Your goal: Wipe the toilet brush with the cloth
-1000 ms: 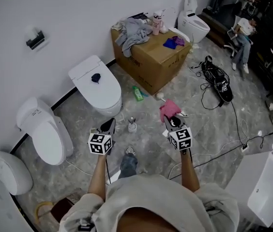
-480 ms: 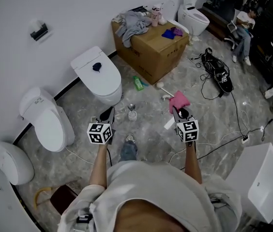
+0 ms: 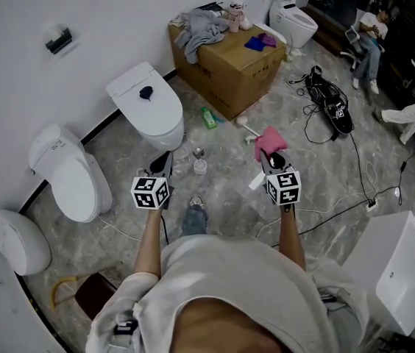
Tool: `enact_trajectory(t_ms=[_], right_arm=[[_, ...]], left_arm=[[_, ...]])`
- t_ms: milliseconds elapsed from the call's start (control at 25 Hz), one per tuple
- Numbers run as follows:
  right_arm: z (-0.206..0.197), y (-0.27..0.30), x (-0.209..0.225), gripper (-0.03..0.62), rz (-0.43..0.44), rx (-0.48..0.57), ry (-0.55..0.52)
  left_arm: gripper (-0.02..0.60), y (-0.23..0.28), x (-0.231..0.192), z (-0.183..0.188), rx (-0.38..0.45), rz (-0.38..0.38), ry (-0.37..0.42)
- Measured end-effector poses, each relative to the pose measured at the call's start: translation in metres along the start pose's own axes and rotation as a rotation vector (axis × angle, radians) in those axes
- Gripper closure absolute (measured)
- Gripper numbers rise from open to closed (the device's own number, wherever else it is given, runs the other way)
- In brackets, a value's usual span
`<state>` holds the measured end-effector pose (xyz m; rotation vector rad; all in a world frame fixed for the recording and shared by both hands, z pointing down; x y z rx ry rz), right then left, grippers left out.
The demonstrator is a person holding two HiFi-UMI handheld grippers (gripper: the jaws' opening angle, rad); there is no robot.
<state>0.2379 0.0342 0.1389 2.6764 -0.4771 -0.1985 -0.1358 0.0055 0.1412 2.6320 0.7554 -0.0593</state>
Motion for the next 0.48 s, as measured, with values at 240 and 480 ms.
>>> enact_trajectory(t_ms=[240, 480], right_arm=[[-0.0036, 0.0004, -0.0028, 0.511, 0.005, -0.002, 0.005], [-0.0049, 0.0015, -0.0089, 0.511, 0.008, -0.005, 0.005]], left_arm=[[0.563, 0.0020, 0.0046, -0.0019, 0.001, -0.004, 0.011], [0.563, 0.0007, 0.0045, -0.0015, 0.005, -0.007, 0.021]])
Point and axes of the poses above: the fingertips, and each gripper's own axes: y forward along the fingers, x to its right, z out of its top, the point moved 8 cm from there along -y, backward along the fingers, and after that the axes turned 5 degrees about -x, right-handed, at the moved point
